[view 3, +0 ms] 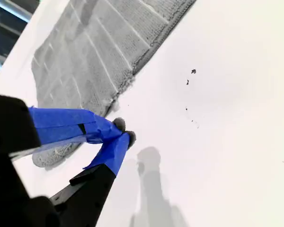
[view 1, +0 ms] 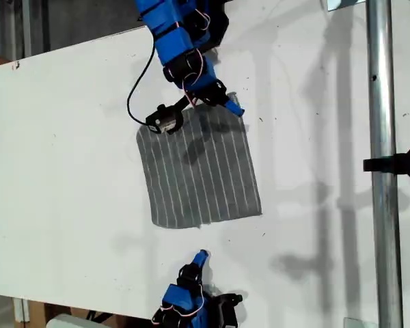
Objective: Grasp corners of a towel and fold twice.
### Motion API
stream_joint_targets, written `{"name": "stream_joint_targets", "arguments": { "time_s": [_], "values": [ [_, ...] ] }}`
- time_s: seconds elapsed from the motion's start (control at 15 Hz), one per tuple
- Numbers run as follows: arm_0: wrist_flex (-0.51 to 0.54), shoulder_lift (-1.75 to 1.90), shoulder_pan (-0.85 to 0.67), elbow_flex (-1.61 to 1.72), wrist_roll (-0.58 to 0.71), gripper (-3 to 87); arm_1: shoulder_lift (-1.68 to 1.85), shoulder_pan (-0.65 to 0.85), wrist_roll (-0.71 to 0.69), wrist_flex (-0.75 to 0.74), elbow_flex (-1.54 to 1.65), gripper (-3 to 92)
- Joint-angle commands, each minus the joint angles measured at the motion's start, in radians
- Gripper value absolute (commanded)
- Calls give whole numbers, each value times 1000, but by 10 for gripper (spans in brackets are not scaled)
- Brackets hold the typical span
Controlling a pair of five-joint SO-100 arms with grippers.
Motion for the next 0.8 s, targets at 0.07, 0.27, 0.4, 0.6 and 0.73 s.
{"name": "stream_joint_targets", "arguments": {
  "time_s": [0.07,0.27,0.4,0.6,0.73],
  "values": [
    [0,5,-3,5,-11,-27,-94,31,-5,-117,61,365],
    [0,5,-6,5,-12,-27,-176,31,3,-166,101,329],
    [0,5,-6,5,-17,-27,-204,37,3,-179,124,268],
    [0,5,-6,5,-18,-27,-238,54,5,-253,155,182],
    [2,5,-8,5,-20,-27,-253,69,5,-267,155,88]
  ]
}}
